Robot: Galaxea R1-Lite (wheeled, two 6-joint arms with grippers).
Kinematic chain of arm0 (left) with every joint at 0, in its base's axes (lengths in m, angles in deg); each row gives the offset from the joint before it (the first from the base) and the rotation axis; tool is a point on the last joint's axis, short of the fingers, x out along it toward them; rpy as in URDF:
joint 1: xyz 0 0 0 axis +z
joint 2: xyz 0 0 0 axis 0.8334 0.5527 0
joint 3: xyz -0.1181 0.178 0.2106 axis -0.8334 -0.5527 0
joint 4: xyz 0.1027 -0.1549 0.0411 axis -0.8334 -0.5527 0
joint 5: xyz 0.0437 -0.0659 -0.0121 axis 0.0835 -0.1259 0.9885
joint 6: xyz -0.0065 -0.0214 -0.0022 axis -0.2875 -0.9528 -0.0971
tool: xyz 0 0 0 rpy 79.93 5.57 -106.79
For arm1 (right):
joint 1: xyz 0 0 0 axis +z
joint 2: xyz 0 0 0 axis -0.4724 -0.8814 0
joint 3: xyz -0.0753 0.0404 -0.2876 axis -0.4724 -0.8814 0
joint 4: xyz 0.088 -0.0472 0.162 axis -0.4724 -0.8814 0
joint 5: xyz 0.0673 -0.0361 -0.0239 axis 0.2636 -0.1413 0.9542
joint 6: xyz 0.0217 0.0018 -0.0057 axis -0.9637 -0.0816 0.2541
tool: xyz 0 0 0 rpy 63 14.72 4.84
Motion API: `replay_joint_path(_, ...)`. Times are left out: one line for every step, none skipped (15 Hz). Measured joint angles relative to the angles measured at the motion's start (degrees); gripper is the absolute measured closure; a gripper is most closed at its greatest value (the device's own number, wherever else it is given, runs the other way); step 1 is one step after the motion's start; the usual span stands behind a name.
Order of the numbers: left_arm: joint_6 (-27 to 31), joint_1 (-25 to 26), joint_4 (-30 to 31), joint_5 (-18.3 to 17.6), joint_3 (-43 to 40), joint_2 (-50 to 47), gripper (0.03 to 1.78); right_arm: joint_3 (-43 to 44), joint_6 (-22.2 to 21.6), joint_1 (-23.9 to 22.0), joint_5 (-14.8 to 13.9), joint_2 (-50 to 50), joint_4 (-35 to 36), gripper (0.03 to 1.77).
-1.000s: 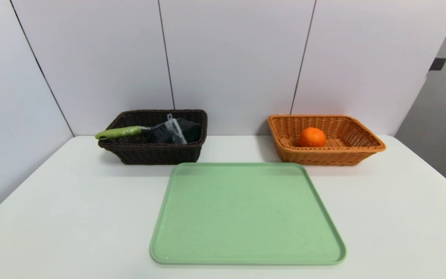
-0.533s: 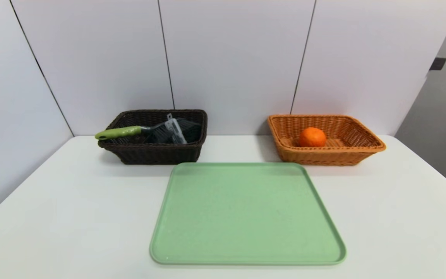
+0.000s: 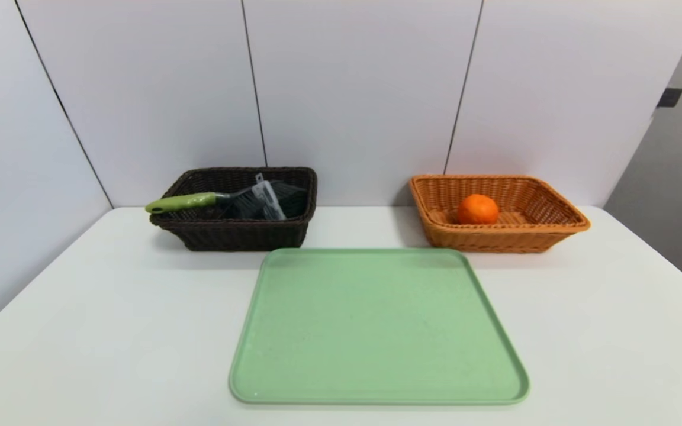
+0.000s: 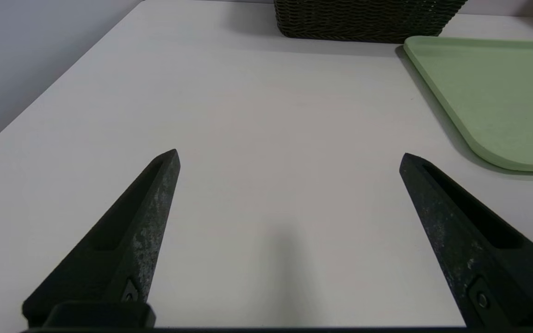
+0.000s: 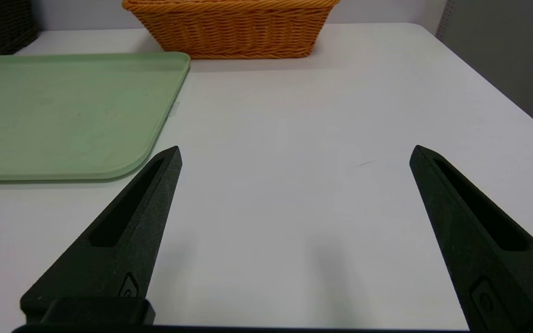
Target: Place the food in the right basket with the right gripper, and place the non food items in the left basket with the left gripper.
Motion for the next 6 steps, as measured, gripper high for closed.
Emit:
replay_joint_path(0.0,0.0,0.0,0.0,0.0,0.0,0.12,0.0,-0.1,0.0,0.0,0.0,0.0,0.10)
replay_joint_path(0.0,0.0,0.0,0.0,0.0,0.0,0.12,0.0,-0.4,0.0,0.0,0.0,0.0,0.10)
replay_joint_path(0.0,0.0,0.0,0.0,0.0,0.0,0.12,0.0,-0.6,0.0,0.0,0.0,0.0,0.10)
replay_joint_path(0.0,0.0,0.0,0.0,0.0,0.0,0.12,0.0,-0.5,0.0,0.0,0.0,0.0,0.10)
replay_joint_path(0.0,0.0,0.0,0.0,0.0,0.0,0.12,0.0,-0.6,0.0,0.0,0.0,0.0,0.10)
replay_joint_path(0.0,0.0,0.0,0.0,0.0,0.0,0.12,0.0,-0.7,0.0,0.0,0.0,0.0,0.10)
